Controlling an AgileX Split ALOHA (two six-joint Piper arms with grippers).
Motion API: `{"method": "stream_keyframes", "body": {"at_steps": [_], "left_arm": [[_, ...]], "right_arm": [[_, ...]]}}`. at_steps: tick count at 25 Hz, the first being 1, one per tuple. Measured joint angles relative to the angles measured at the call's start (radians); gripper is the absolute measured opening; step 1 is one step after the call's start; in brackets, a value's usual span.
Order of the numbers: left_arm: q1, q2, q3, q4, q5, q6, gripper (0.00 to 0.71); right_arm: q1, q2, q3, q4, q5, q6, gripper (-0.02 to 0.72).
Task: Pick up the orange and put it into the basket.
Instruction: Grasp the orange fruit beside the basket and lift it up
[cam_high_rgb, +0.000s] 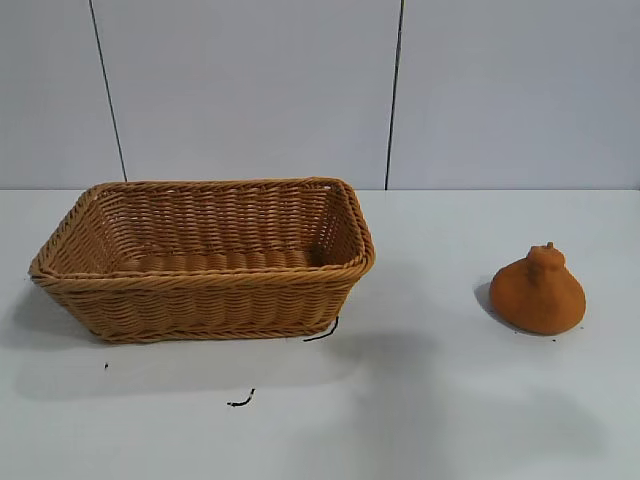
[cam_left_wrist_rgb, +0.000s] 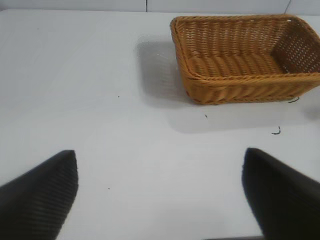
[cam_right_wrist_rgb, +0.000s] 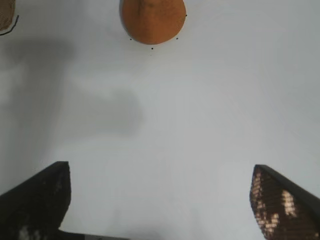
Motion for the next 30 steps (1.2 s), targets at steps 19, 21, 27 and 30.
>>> {"method": "stream_keyframes", "body": {"at_steps": [19,21,27,30], "left_arm": [[0.000,0.000,0.000,0.000,0.000,0.000,0.639],[0.000,0.000,0.000,0.000,0.000,0.000,0.639],[0.000,0.000,0.000,0.000,0.000,0.000,0.639],[0.000,0.000,0.000,0.000,0.000,0.000,0.639]], "right_arm": [[0.000,0.648,-0.337,0.018,-0.033,-0.027,0.695],[0.000,0.671,-0.337,0.018,-0.041,-0.027,0.695],[0.000,0.680,-0.337,0.019,-0.046,-0.028,0.426],[0.000,0.666,-0.346,0.019,-0.023,-0.032,0.228]]}}
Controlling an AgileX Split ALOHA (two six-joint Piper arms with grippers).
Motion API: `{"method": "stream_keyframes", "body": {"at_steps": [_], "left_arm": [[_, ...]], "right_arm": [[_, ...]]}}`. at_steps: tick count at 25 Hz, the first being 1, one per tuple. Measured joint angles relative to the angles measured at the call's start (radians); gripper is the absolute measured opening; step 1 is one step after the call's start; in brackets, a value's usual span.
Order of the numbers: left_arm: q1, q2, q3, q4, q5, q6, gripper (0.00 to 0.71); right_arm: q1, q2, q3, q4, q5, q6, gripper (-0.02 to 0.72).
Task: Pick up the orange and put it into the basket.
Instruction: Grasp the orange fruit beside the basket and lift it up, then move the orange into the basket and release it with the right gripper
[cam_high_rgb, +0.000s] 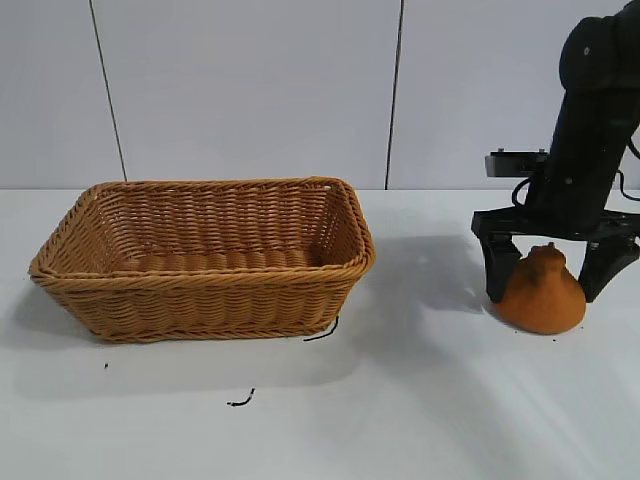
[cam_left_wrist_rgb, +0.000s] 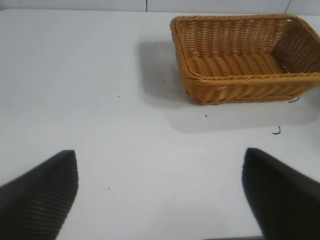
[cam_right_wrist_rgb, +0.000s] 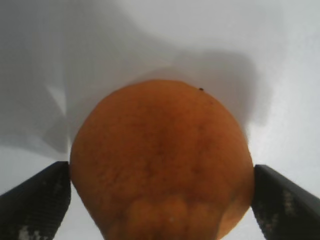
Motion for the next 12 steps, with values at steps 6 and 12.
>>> {"method": "stream_keyframes", "body": {"at_steps": [6,12], "left_arm": [[0.000,0.000,0.000,0.000,0.002,0.000,0.639],[0.000,0.000,0.000,0.000,0.001,0.000,0.639]], "right_arm": [[0.000,-0.087,-0.117,-0.001,0.106,-0.014,0.160],[0.000,-0.169,-0.297,0.000,0.184,-0.014,0.160]]}}
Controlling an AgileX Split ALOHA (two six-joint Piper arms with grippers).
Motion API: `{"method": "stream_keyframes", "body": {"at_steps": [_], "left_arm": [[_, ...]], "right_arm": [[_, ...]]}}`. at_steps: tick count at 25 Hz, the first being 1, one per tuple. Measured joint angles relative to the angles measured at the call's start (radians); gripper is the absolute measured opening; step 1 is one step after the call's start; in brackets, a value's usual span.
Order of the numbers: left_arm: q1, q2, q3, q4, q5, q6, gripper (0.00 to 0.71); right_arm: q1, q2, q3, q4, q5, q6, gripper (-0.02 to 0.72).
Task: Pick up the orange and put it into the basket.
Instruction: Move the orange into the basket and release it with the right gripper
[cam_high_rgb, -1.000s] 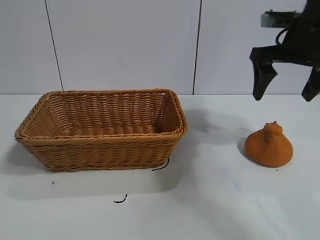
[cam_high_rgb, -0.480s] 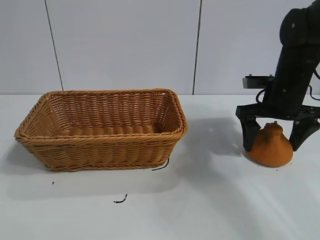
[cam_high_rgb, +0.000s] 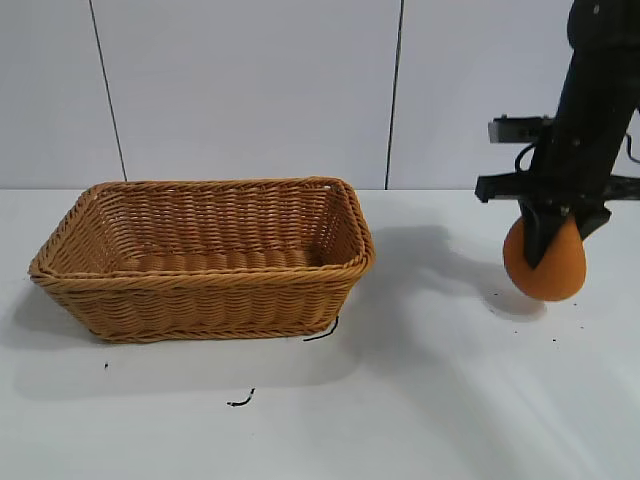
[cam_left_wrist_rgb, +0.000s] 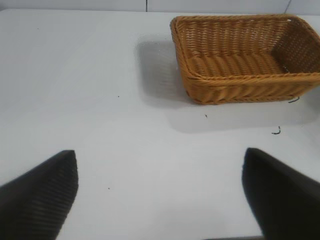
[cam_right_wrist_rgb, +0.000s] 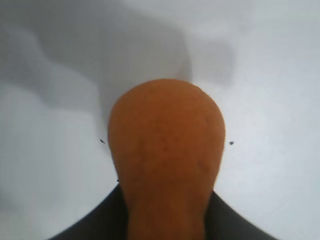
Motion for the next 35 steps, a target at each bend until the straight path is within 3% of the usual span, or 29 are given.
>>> {"method": "stream_keyframes", "body": {"at_steps": [8,16,25,30,35], "left_arm": [[0.000,0.000,0.000,0.000,0.000,0.000,0.639],[0.000,0.000,0.000,0.000,0.000,0.000,0.639],[0.000,0.000,0.000,0.000,0.000,0.000,0.639],[0.000,0.000,0.000,0.000,0.000,0.000,0.639],[0.000,0.000,0.000,0.000,0.000,0.000,0.639]], "right_arm": [[0.061,-0.005,-0.141,-0.001,0.062,0.000,0.160],[0.283,0.001,-0.175,0.000,0.017,0.001,0.160],[0.530,0.132,-0.175,0.003,-0.182,0.012,0.160],[0.585,0.251,-0.177,0.006,-0.310,0.012,0.160],[0.593,0.342,-0.177,0.008,-0.340,0.013,0.164]]}}
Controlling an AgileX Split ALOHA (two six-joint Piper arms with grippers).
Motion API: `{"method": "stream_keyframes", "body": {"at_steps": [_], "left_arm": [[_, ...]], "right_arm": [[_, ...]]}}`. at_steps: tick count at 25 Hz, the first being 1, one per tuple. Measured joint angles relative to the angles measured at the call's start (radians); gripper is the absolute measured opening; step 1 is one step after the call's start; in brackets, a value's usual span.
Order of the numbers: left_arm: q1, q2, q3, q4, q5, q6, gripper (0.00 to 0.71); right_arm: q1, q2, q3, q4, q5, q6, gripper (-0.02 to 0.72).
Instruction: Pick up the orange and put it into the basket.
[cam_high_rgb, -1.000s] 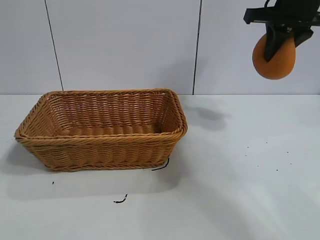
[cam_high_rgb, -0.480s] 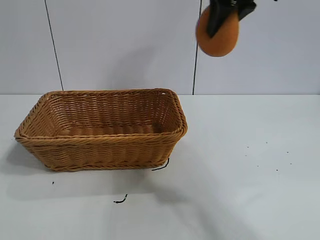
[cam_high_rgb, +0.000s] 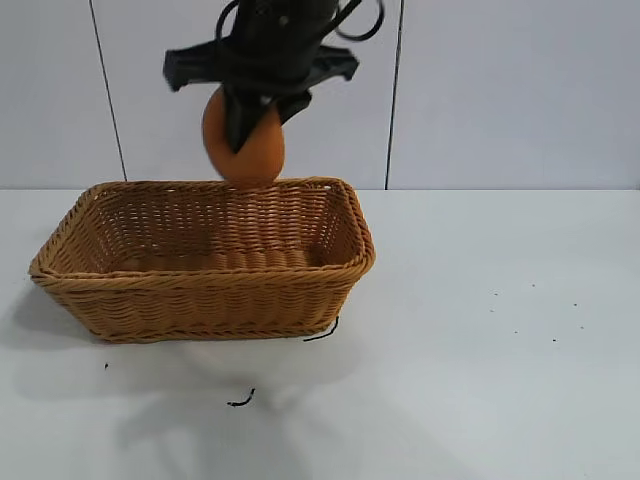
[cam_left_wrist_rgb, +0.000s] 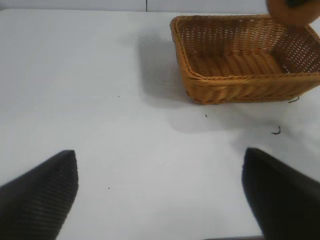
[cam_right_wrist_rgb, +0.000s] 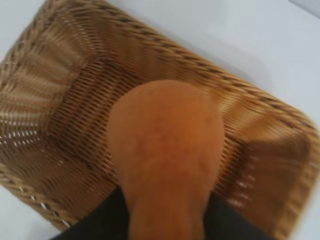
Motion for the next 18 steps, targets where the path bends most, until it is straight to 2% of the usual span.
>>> {"method": "stream_keyframes", "body": {"at_steps": [2,3,7,8,11,14,18], "left_arm": [[0.000,0.000,0.000,0.000,0.000,0.000,0.639],[0.000,0.000,0.000,0.000,0.000,0.000,0.639],[0.000,0.000,0.000,0.000,0.000,0.000,0.639],[0.000,0.000,0.000,0.000,0.000,0.000,0.639],[0.000,0.000,0.000,0.000,0.000,0.000,0.639],[0.000,0.000,0.000,0.000,0.000,0.000,0.639],[0.000,0.000,0.000,0.000,0.000,0.000,0.639]], "right_arm": [[0.000,0.012,0.000,0.000,0.000,0.000,0.211],[0.000,0.013,0.000,0.000,0.000,0.001,0.263],[0.000,0.013,-0.017,0.006,0.008,0.003,0.575],[0.000,0.013,-0.032,0.006,0.026,0.003,0.624],[0.000,0.013,-0.110,-0.001,0.100,0.003,0.678],[-0.010,0.013,-0.219,-0.007,0.185,0.003,0.689],[-0.070,0.010,-0.330,-0.016,0.250,0.013,0.694]]}}
